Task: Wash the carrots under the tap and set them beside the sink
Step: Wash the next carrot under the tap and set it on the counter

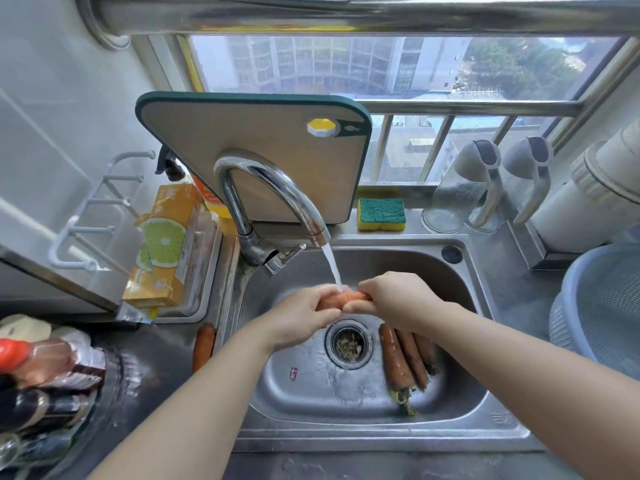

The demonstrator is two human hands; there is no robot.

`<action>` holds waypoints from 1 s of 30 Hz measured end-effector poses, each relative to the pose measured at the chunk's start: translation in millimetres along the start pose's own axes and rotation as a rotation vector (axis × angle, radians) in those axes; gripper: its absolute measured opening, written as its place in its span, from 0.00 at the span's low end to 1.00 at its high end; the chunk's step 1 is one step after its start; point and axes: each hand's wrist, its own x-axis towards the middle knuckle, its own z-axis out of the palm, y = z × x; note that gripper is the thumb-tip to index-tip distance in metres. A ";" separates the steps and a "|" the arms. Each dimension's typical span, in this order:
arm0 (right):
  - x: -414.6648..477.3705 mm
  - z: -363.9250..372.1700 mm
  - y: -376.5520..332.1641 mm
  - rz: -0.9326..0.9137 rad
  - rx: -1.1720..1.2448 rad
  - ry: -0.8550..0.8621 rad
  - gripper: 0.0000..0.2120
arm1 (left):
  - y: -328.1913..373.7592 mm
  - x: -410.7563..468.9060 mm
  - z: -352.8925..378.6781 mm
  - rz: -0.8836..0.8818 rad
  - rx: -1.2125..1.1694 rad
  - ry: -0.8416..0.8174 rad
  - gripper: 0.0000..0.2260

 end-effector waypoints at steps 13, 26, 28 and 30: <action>-0.4 -12.3 14.5 -0.048 0.066 -0.032 0.26 | -1.5 8.7 15.7 0.084 0.257 0.062 0.08; -2.8 -1.3 25.5 -0.473 -0.361 0.440 0.24 | 17.4 2.6 -0.4 -0.305 -0.554 -0.217 0.23; -1.8 -1.4 18.8 -0.406 -0.380 0.409 0.21 | 20.1 5.4 2.8 -0.290 -0.502 -0.125 0.22; -3.3 -4.7 12.0 -0.354 -0.383 0.360 0.23 | 21.6 6.9 6.5 -0.216 -0.456 -0.085 0.20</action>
